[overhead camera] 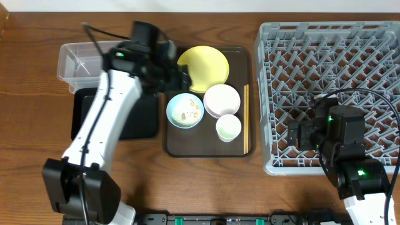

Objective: Sort waste into correct bins and load items into the dishwasher rack
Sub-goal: 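Reach the left gripper to the white cup and grasp it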

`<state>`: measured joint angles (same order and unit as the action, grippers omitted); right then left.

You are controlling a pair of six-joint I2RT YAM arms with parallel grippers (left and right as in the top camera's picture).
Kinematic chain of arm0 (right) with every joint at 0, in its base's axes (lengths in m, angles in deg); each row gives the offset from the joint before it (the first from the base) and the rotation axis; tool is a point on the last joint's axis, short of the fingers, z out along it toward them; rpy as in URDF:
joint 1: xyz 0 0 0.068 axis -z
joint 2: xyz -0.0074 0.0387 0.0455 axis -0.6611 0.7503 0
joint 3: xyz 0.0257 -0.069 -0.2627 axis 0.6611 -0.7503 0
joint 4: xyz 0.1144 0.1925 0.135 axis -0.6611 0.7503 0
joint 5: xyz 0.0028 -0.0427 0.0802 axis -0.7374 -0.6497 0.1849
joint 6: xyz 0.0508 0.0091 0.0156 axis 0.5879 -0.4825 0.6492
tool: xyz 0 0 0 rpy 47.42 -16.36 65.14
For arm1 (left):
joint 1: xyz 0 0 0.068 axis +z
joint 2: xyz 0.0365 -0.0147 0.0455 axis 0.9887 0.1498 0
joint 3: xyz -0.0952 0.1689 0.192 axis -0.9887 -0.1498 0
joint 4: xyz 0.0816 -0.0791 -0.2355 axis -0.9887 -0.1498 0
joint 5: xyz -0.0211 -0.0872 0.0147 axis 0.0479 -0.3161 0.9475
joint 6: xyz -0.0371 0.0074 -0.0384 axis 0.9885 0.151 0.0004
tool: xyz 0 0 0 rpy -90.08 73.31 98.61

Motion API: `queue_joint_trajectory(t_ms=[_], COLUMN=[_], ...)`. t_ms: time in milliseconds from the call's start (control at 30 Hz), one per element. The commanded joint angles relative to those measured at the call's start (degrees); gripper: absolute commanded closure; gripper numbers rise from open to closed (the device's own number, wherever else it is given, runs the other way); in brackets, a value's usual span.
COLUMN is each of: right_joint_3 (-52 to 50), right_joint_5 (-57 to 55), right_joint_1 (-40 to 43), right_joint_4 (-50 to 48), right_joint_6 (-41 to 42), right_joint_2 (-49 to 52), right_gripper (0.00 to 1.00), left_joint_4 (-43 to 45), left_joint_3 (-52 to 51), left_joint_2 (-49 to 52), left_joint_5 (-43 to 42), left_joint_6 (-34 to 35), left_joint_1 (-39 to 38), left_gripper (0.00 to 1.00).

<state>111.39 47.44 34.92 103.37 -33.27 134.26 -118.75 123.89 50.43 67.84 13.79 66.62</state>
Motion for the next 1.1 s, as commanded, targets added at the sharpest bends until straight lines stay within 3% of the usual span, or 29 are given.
queue_joint_trajectory(t_ms=[0, 367, 867, 967, 1067], right_joint_3=[0.98, 0.98, 0.98, 0.98, 0.98], right_joint_5=[0.2, 0.2, 0.2, 0.2, 0.2], right_joint_1=[-0.7, -0.7, -0.7, -0.7, -0.7], right_joint_4=[0.04, 0.02, 0.04, 0.04, 0.04], right_joint_6=[0.2, 0.2, 0.2, 0.2, 0.2], right_joint_2=[-0.04, -0.04, -0.04, -0.04, -0.04], right_gripper=[0.01, 0.01, 0.01, 0.01, 0.01], left_joint_4=[-0.52, 0.76, 2.78, 3.8, 4.5], left_joint_3=[-2.4, -7.85, -8.07, -8.07, -8.07], left_joint_2=[0.48, 2.89, 7.58, 9.49, 10.62], left_joint_5=[0.94, 0.98, 6.84, 6.69, 6.71], left_joint_6=[0.31, 0.33, 4.22, 5.03, 5.22], left_joint_1=[-4.15, -15.21, -20.96, -21.62, -22.25], left_gripper=[0.12, 0.12, 0.13, 0.18, 0.28])
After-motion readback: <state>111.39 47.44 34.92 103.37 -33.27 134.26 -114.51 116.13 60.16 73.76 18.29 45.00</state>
